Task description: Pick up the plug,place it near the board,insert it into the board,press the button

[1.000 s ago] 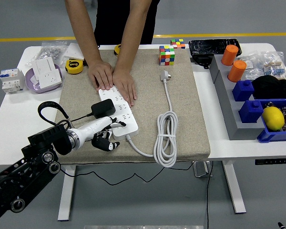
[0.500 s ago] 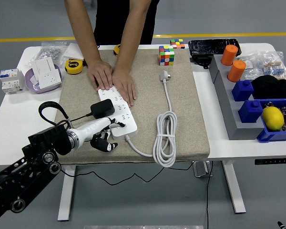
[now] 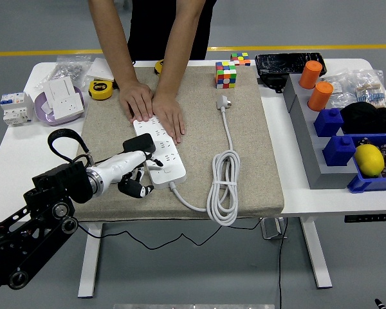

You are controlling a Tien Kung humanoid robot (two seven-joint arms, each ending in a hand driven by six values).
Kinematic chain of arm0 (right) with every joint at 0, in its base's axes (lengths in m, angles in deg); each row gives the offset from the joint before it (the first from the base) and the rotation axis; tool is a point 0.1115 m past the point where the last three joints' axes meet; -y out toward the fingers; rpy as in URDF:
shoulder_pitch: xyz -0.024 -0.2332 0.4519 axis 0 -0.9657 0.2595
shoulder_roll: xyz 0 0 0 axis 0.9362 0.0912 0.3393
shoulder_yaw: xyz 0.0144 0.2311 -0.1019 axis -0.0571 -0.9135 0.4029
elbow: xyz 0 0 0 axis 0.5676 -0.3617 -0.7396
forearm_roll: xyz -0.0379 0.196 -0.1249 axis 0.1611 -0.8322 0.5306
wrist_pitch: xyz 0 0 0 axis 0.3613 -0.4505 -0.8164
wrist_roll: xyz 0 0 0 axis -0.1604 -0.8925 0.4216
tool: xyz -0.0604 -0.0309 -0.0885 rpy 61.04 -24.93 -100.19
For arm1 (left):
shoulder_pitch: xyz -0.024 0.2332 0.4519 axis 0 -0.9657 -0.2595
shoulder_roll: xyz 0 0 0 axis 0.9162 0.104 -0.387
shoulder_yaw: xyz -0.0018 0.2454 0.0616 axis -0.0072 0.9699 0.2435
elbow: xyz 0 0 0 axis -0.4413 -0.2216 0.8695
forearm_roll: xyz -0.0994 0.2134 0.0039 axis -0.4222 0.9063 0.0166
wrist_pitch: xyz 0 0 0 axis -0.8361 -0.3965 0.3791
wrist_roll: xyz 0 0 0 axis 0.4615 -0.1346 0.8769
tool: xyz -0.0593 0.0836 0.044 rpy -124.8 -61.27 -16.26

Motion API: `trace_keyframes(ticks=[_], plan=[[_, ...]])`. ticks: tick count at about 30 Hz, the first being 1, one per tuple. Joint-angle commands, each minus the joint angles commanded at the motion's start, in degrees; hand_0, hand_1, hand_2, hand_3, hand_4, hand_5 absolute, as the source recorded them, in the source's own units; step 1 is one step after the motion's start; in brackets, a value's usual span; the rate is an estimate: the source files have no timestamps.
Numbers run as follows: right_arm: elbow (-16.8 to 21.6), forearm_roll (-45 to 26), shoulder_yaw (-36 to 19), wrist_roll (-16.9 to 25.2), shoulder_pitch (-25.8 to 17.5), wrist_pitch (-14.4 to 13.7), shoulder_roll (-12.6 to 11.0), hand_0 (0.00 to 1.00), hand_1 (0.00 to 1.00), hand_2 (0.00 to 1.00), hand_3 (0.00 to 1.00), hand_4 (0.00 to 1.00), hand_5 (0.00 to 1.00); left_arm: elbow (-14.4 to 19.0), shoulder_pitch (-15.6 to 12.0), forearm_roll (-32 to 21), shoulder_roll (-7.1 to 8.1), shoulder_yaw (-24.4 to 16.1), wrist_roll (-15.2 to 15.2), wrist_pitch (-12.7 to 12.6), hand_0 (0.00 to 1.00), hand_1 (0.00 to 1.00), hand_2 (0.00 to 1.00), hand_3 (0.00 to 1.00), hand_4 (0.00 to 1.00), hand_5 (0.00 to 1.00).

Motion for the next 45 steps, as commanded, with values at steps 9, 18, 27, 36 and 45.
trace_keyframes(ticks=[9, 18, 27, 36, 45], plan=[[0.00, -0.11, 0.51, -0.08, 0.27, 0.02, -0.23, 0.826, 0.755, 0.739, 0.763, 0.998, 0.949, -2.10, 3.25, -20.17, -0.13, -8.99, -3.70, 4.91, 0.208, 0.161, 0.298, 0.656, 0.678, 0.002], [0.00, 0.78, 0.27, -0.43, -0.38, 0.11, 0.06, 0.832, 0.754, 0.739, 0.763, 0.998, 0.950, -11.40, 6.00, -42.03, -4.47, -13.96, -13.96, -6.19, 0.571, 0.762, 0.654, 0.581, 0.840, 0.105], [0.00, 1.11, 0.63, -0.47, -0.65, 0.21, 0.07, 0.832, 0.754, 0.739, 0.763, 0.998, 0.950, -21.00, 8.37, -52.07, -4.92, -13.93, -14.83, -16.40, 0.834, 0.894, 0.843, 0.818, 0.958, 0.192], [0.00, 0.96, 0.85, -0.51, -0.50, 0.22, -0.07, 0.832, 0.753, 0.739, 0.763, 0.998, 0.949, -26.29, 10.40, -30.28, -3.64, -8.88, -5.71, -18.75, 0.867, 0.905, 0.863, 0.835, 0.976, 0.220], [0.00, 1.05, 0.68, -0.57, -0.48, 0.22, -0.02, 0.833, 0.753, 0.739, 0.763, 0.998, 0.948, -26.67, 11.88, -12.00, -3.14, -1.74, -11.93, -16.31, 0.859, 0.899, 0.839, 0.822, 0.990, 0.216]])
